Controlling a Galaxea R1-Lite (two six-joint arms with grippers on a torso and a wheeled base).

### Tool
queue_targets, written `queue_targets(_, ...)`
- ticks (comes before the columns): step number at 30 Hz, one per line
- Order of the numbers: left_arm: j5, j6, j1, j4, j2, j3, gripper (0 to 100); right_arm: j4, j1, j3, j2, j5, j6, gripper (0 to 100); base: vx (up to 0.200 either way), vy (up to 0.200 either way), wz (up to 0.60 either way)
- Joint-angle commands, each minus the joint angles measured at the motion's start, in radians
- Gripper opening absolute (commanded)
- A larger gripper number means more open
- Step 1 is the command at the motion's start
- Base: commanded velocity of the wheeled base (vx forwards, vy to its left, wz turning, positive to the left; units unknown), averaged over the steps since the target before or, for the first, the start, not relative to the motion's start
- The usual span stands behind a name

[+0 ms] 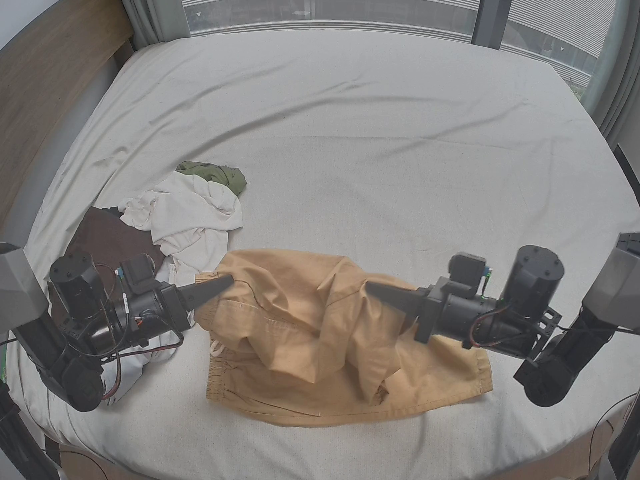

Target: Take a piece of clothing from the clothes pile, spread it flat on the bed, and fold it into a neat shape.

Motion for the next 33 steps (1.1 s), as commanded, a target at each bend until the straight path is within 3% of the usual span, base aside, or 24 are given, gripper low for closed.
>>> queue_targets(1, 0.001, -0.011, 0.0, -0.001, -0.05, -0.031, 0, -0.009, -0.094, 0.044, -0.06, 0.046, 0.013, 0, 0.0, 0.0, 0.0)
queue_targets(5, 0.007, -0.049, 0.002, -0.003, -0.073, -0.047, 0, -0.009, -0.134, 0.051, -0.091, 0.076, 0.026, 0, 0.0, 0.0, 0.0)
queue_targets(15, 0.009, -0.166, 0.029, -0.003, -0.141, -0.085, 0, -0.009, -0.183, -0.005, -0.16, 0.076, 0.11, 0, 0.0, 0.0, 0.0)
queue_targets(33, 0.009, -0.167, 0.078, -0.003, -0.15, -0.085, 0, -0.007, -0.306, -0.05, -0.229, 0.115, 0.179, 0, 0.0, 0.0, 0.0)
